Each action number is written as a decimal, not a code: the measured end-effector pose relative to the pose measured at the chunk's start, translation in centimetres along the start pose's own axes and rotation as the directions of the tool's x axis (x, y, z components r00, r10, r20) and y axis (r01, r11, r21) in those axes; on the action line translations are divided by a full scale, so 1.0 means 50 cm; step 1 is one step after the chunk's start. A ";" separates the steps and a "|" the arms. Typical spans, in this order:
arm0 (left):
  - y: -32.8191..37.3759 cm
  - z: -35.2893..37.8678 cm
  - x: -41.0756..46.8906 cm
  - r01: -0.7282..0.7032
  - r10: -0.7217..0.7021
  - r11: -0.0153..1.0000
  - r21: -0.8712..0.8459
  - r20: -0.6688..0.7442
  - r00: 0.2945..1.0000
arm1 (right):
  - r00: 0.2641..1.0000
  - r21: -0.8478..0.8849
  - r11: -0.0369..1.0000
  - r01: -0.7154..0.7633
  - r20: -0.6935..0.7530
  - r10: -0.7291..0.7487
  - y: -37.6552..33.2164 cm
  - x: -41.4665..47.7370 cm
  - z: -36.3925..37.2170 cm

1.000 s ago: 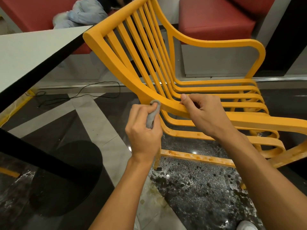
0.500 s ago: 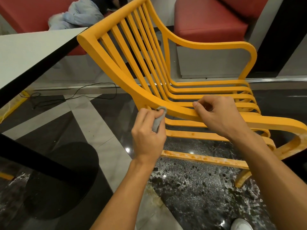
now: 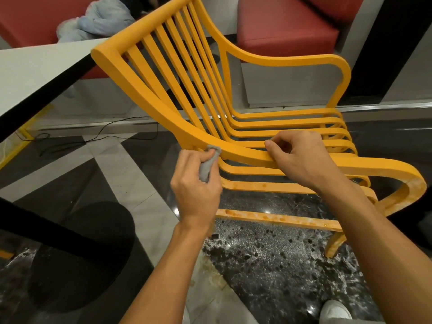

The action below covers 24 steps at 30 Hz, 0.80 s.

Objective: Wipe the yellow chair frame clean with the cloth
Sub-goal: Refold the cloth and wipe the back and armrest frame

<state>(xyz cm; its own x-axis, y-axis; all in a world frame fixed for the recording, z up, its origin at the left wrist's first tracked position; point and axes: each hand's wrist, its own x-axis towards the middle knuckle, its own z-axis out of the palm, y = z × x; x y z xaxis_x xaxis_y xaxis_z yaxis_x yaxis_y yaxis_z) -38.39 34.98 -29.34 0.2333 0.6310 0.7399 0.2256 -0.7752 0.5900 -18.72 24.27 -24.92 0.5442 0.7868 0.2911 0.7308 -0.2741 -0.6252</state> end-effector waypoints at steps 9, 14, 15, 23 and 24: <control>0.017 0.030 -0.025 -0.036 0.039 0.999 -0.034 0.094 0.995 | 1.000 -0.052 0.999 0.002 0.006 -0.002 0.009 -0.008 -0.015; 0.016 0.022 -0.022 0.010 -0.010 1.000 0.001 0.029 1.000 | 1.000 -0.071 0.997 -0.007 -0.008 0.007 0.027 -0.016 -0.039; 0.021 0.029 -0.026 0.008 -0.008 1.000 -0.002 0.031 0.999 | 1.000 -0.073 0.997 -0.010 -0.007 0.009 0.031 -0.018 -0.043; 0.038 0.055 -0.044 -0.047 0.049 0.999 -0.013 0.125 0.991 | 0.999 -0.046 0.998 -0.052 0.013 0.052 0.048 -0.022 -0.047; 0.034 0.051 -0.042 -0.022 0.022 1.000 -0.002 0.095 0.995 | 0.998 -0.039 0.998 -0.056 0.011 0.057 0.048 -0.022 -0.048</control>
<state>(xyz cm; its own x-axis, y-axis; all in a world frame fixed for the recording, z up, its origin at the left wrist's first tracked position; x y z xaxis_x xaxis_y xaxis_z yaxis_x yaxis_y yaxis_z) -36.11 32.40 -30.71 0.3271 0.6135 0.7188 0.2186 -0.7891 0.5740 -16.56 21.43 -25.01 0.5801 0.7762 0.2470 0.7145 -0.3393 -0.6119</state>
